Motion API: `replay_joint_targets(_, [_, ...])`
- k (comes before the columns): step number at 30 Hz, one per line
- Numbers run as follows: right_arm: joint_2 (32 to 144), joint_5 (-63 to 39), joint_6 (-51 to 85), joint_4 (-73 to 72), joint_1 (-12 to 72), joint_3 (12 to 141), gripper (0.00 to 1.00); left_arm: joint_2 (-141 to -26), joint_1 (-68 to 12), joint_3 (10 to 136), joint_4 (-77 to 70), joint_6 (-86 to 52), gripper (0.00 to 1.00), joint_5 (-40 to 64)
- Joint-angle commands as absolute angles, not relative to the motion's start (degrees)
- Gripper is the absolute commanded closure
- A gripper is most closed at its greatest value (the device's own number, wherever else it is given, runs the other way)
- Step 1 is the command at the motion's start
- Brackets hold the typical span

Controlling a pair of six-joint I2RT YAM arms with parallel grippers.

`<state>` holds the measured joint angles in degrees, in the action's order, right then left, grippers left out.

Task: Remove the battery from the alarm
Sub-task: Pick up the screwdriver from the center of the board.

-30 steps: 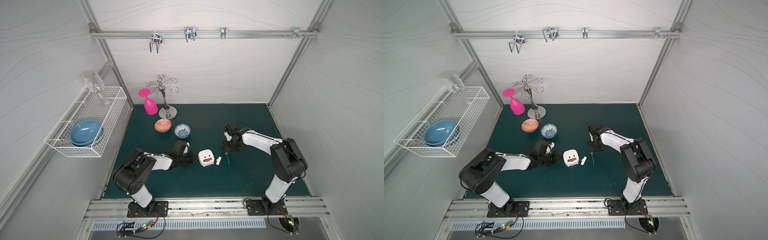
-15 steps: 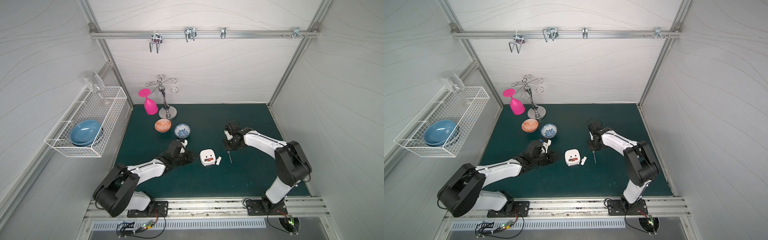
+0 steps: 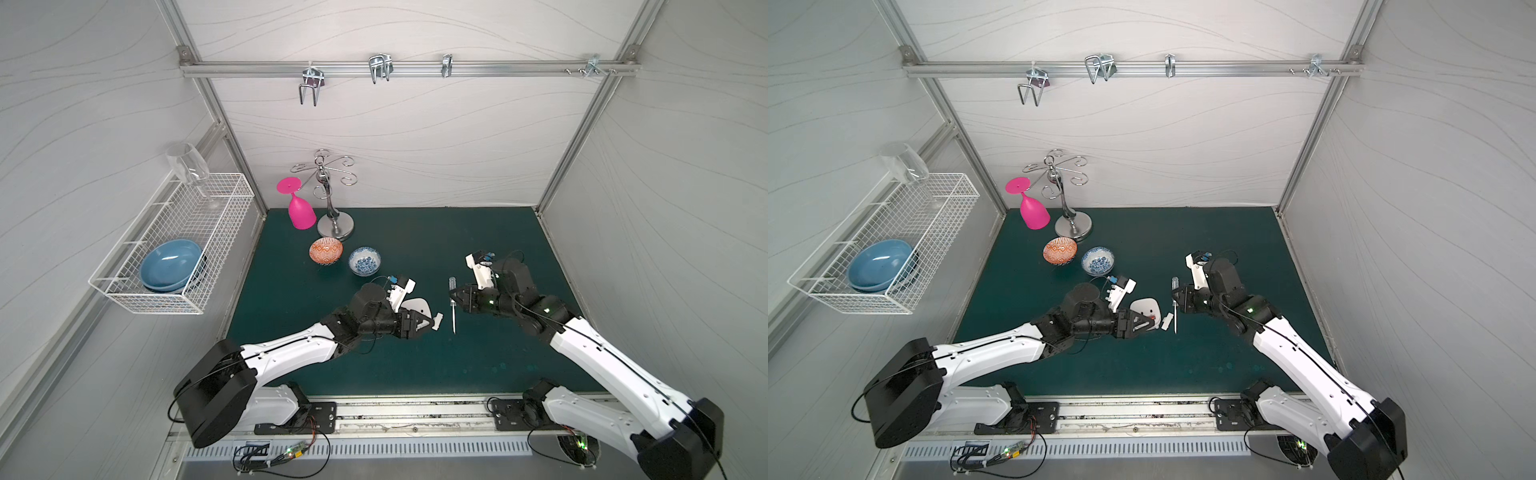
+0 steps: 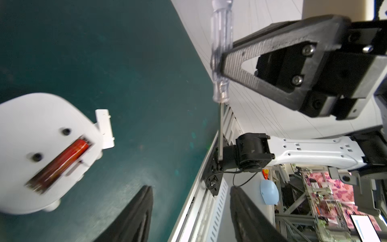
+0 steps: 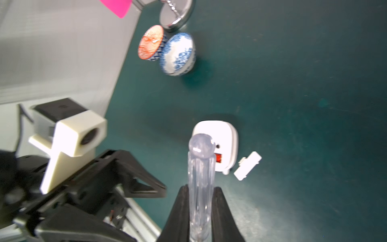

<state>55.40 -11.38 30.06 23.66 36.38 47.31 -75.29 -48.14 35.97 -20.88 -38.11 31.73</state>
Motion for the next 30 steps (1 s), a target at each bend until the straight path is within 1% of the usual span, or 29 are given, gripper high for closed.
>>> replay_joint_targets(1, [53.79, -12.4, 33.39, 20.64, 37.98, 47.28, 0.9, -78.36, -50.54, 39.66, -27.17, -36.42, 0.39, 33.87])
replay_joint_targets(7, [53.95, -8.77, 33.44, 21.68, 40.95, 48.96, 0.91, -81.31, -52.18, 41.98, -27.91, -36.64, 0.47, 31.42])
replay_joint_targets(10, [54.64, -6.15, 33.05, 22.1, 43.05, 49.68, 0.91, -82.3, -52.29, 43.21, -27.62, -36.55, 0.53, 30.89])
replay_joint_targets(12, [54.83, -4.53, 33.05, 22.15, 44.27, 49.75, 0.91, -82.93, -52.29, 44.06, -27.16, -36.47, 0.62, 30.71])
replay_joint_targets(16, [54.59, -2.31, 33.05, 23.21, 45.13, 49.75, 0.9, -83.34, -52.34, 44.32, -26.22, -35.72, 0.91, 29.72])
replay_joint_targets(18, [54.04, -1.04, 32.91, 24.56, 45.06, 49.87, 0.87, -82.27, -52.34, 43.82, -25.08, -34.47, 1.0, 28.34])
replay_joint_targets(20, [53.92, -2.24, 31.98, 27.0, 44.67, 50.81, 0.79, -80.72, -52.35, 43.6, -20.76, -31.95, 1.0, 26.91])
replay_joint_targets(22, [54.6, -4.98, 30.89, 30.02, 43.72, 52.52, 0.68, -79.05, -52.38, 43.81, -17.02, -28.34, 1.0, 25.68])
replay_joint_targets(24, [55.75, -7.76, 30.04, 34.13, 43.12, 54.26, 0.6, -77.54, -52.43, 44.21, -13.23, -25.02, 1.0, 24.87])
replay_joint_targets(26, [57.2, -9.64, 29.67, 36.86, 43.1, 55.66, 0.57, -76.49, -52.38, 44.75, -10.22, -21.21, 1.0, 24.8])
replay_joint_targets(30, [58.82, -12.88, 30.04, 37.34, 43.11, 56.69, 0.56, -76.03, -52.49, 47.18, -4.88, -14.86, 1.0, 25.57])
